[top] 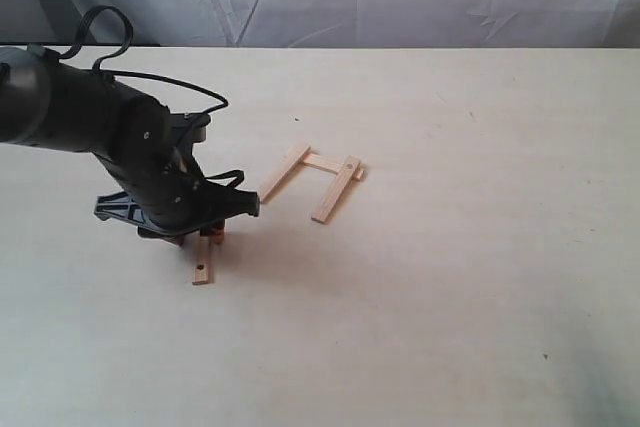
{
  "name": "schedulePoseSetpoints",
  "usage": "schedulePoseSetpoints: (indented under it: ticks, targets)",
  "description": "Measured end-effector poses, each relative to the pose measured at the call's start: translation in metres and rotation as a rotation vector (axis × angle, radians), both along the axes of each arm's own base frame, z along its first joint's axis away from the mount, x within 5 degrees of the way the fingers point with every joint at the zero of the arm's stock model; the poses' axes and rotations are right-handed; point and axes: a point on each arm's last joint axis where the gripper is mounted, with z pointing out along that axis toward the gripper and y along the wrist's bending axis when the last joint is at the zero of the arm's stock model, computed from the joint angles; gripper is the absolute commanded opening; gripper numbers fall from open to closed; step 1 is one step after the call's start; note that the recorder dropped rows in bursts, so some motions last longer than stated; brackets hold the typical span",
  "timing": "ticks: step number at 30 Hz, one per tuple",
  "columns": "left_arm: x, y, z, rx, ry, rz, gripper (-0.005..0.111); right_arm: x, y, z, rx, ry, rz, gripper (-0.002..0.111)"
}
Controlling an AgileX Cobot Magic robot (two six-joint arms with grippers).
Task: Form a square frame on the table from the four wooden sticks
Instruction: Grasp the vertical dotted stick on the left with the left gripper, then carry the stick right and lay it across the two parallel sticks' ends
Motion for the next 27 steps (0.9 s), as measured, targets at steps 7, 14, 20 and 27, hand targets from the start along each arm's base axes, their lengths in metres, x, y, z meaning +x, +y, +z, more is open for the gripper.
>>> schedulePoseSetpoints:
  ticks: [7,14,20,27]
  targets:
    - [0.001,0.000,-0.002,0.008,0.000,-0.008,0.011,0.000,0.000,0.000,0.000,0.000,0.000,0.000]
    - [0.002,0.000,-0.001,0.027,-0.004,-0.087,0.000,0.000,0.000,0.000,0.000,0.000,0.000,0.000]
    - [0.010,-0.004,0.038,0.071,-0.091,-0.349,0.000,0.000,0.000,0.000,0.000,0.000,0.000,0.000]
    - [0.032,-0.016,0.097,0.173,-0.301,-0.814,0.000,0.000,0.000,0.000,0.000,0.000,0.000,0.000]
